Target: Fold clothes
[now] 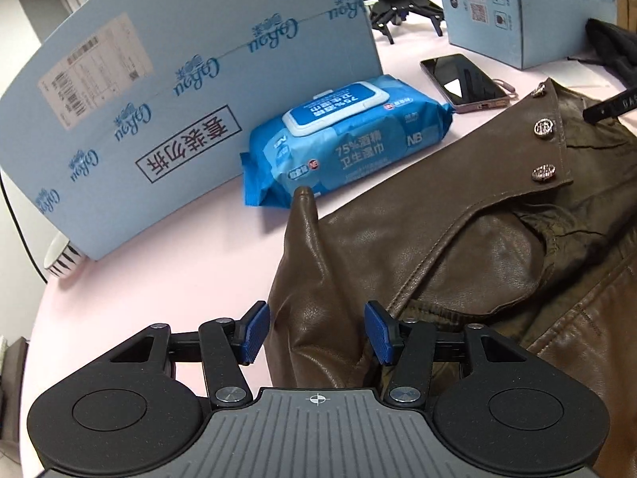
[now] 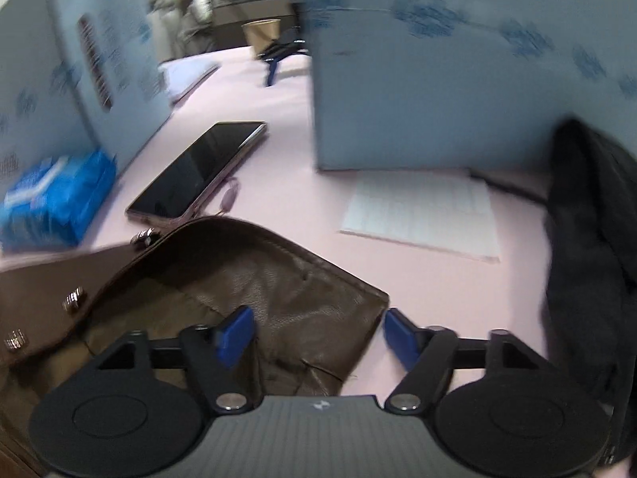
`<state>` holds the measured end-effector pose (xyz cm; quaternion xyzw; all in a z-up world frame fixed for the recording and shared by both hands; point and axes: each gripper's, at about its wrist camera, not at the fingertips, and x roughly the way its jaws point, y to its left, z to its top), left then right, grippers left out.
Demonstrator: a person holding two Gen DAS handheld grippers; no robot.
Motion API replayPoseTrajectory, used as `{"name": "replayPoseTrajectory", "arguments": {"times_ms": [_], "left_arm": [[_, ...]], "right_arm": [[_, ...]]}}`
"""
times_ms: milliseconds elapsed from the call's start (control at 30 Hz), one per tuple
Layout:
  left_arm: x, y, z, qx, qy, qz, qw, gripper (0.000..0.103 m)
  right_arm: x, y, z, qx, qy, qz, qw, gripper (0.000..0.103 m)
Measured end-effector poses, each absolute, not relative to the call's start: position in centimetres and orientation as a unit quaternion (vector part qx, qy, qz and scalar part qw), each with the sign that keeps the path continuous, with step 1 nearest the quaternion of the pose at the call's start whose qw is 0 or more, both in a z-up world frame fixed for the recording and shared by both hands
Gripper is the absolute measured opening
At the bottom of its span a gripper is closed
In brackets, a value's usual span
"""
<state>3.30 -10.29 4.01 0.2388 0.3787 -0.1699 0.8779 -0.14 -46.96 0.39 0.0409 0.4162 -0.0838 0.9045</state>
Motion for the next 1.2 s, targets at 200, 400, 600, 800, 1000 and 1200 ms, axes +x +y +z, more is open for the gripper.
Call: {"name": "replayPoseTrajectory", "arguments": {"times_ms": [200, 400, 600, 800, 1000, 1200], "left_arm": [[4.8, -7.2, 4.4, 0.088, 0.41, -0.188, 0.888, 0.031], [5.7, -2.9, 3.9, -0.068, 0.431, -0.186, 0.88, 0.028], [7.1, 0.2, 2.9, -0.215, 0.429, -0.188, 0.857, 0.026], [6.8, 6.5, 0.8, -0.376, 0.4, -0.143, 0.823, 0.025], [5.4, 10.5, -1.8, -0.397, 0.424, -0.111, 0.806, 0.025], [3.5, 11.4, -0.4, -0.334, 0.416, -0.108, 0.839, 0.025]], "right_arm": [[-1.0, -48.5, 1.3, 0.157, 0.394, -0.029, 0.905, 0.008], [-4.2, -51.7, 3.3, 0.345, 0.325, 0.004, 0.88, 0.008], [-3.6, -51.2, 4.8, 0.454, 0.27, 0.044, 0.848, 0.008], [-3.9, -46.0, 11.2, 0.421, 0.205, 0.173, 0.866, 0.008], [-12.2, -32.8, 12.0, -0.124, 0.341, 0.282, 0.888, 0.021], [-17.5, -33.9, 7.6, -0.137, 0.469, 0.244, 0.837, 0.047]]}}
